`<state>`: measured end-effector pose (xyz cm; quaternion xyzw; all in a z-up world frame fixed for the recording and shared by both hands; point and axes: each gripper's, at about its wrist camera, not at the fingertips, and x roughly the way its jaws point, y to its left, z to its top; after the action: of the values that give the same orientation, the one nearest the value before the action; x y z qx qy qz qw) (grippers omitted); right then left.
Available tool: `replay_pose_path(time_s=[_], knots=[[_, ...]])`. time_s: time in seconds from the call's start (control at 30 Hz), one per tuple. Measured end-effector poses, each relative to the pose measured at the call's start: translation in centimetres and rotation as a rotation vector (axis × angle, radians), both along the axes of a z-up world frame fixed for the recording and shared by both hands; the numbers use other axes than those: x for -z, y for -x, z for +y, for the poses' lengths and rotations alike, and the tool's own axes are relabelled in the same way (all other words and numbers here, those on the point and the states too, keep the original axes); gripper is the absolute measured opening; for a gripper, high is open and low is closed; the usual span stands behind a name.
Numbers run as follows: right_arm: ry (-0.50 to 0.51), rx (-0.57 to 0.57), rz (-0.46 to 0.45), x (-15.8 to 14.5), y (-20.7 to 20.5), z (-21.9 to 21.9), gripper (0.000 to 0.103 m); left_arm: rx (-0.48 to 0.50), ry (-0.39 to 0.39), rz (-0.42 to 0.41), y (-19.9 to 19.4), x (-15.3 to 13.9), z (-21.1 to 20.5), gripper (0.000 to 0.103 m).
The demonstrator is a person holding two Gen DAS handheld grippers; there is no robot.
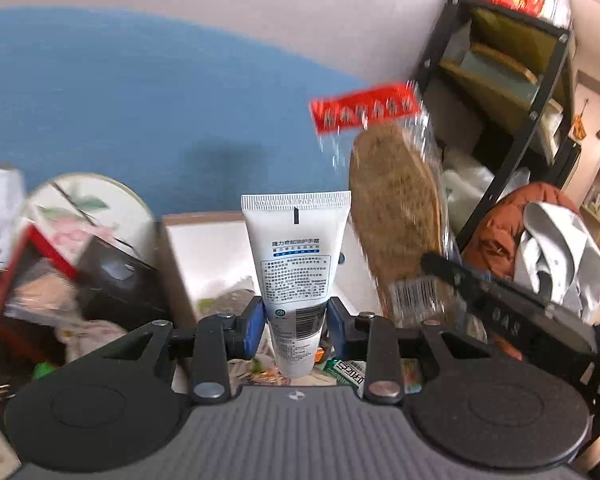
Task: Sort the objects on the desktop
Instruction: 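Carry the insole and lotion tube over the cardboard box and release both, then withdraw both tools from the box back toward the pile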
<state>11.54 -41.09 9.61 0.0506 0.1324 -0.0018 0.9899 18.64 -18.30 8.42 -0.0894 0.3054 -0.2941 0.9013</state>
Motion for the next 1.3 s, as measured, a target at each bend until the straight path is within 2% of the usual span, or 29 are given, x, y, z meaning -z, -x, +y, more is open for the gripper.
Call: replay_pose_path(time_s=[0.1, 0.2, 0.3, 0.43, 0.47, 0.5, 0.53, 0.57, 0.6, 0.73, 0.77, 0.8, 0.87, 1.3], knots=[[-0.006, 0.036, -0.003, 1.1, -2.6, -1.7, 0.009, 0.023, -0.059, 0.043, -2.3, 1.4, -2.5, 0.035], [-0.057, 0.048, 0.05, 3.2, -5.7, -3.2, 0.009, 0.031, -0.134, 0.076, -4.1, 2.9, -4.8, 0.035], [-0.085, 0.064, 0.157, 5.8, -8.4, -4.0, 0.009, 0.026, -0.167, 0.116, -5.8, 4.7, -6.3, 0.036], [-0.029, 0.091, 0.361, 9.4, -11.3, -4.0, 0.011, 0.009, -0.194, 0.144, -6.9, 6.9, -7.5, 0.036], [-0.008, 0.103, 0.379, 9.8, -11.6, -4.0, 0.015, 0.005, -0.2, 0.139, -7.1, 7.2, -7.7, 0.041], [0.011, 0.12, 0.393, 10.2, -11.9, -4.1, 0.017, 0.005, -0.209, 0.138, -7.2, 7.5, -7.9, 0.054], [0.019, 0.132, 0.404, 10.4, -12.1, -4.2, 0.019, 0.006, -0.211, 0.14, -7.2, 7.6, -7.9, 0.06], [0.019, 0.137, 0.406, 10.5, -12.0, -4.3, 0.026, 0.028, -0.198, 0.132, -7.1, 7.7, -8.0, 0.066], [0.015, 0.135, 0.406, 10.6, -11.9, -4.6, 0.04, 0.044, -0.19, 0.128, -7.1, 7.7, -8.0, 0.072], [0.014, 0.155, 0.365, 10.2, -11.2, -5.1, 0.054, 0.063, -0.18, 0.099, -6.4, 7.4, -7.8, 0.078], [0.011, 0.154, 0.357, 10.1, -10.6, -4.7, 0.062, 0.065, -0.176, 0.09, -6.1, 7.3, -7.5, 0.079], [0.009, 0.153, 0.343, 9.5, -9.9, -4.6, 0.076, 0.064, -0.17, 0.082, -6.0, 7.1, -7.2, 0.083], [0.031, 0.174, 0.323, 9.2, -9.3, -4.3, 0.084, 0.046, -0.16, 0.069, -5.7, 6.8, -6.6, 0.092], [0.079, 0.145, 0.326, 7.4, -7.7, -2.9, 0.089, -0.004, -0.151, 0.09, -4.0, 5.6, -4.7, 0.093]])
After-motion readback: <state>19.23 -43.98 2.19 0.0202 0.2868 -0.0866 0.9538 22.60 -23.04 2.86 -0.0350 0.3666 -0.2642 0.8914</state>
